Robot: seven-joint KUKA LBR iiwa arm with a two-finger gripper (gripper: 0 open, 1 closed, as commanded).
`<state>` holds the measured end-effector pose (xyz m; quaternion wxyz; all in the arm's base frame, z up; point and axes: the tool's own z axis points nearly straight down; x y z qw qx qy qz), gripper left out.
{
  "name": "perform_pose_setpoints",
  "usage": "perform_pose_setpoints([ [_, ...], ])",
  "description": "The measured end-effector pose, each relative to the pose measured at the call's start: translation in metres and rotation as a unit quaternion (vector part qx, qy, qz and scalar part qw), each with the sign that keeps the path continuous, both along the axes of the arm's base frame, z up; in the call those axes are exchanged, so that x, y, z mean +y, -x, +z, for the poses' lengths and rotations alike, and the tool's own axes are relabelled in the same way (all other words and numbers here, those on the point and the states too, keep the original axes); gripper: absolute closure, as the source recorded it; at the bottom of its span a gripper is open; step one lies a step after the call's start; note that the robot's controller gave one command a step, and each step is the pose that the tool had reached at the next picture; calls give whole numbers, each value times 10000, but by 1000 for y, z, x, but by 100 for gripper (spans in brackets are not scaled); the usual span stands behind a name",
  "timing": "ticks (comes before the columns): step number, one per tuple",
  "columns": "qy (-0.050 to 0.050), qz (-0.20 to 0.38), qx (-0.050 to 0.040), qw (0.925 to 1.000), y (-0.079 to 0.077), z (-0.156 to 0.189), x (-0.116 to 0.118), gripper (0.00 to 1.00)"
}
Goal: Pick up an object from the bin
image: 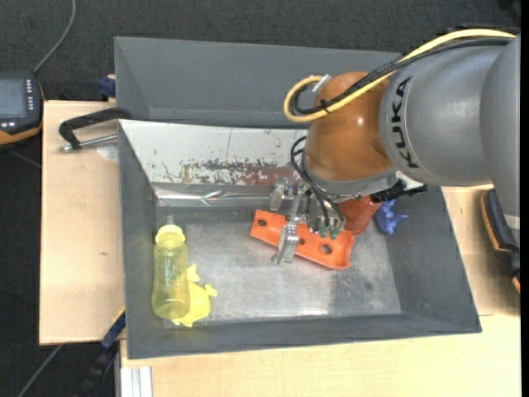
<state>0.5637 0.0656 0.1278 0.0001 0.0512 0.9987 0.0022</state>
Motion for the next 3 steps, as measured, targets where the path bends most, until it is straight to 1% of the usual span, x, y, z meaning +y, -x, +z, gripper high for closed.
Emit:
perform_pose_setpoints([
  [1,-1,-1,-5,10000,0,1,0,0],
  [2,-6,1407,-13,9900,-10,-57,-46,100],
  [3,-7,1407,-13,9901,-10,-57,-46,100],
])
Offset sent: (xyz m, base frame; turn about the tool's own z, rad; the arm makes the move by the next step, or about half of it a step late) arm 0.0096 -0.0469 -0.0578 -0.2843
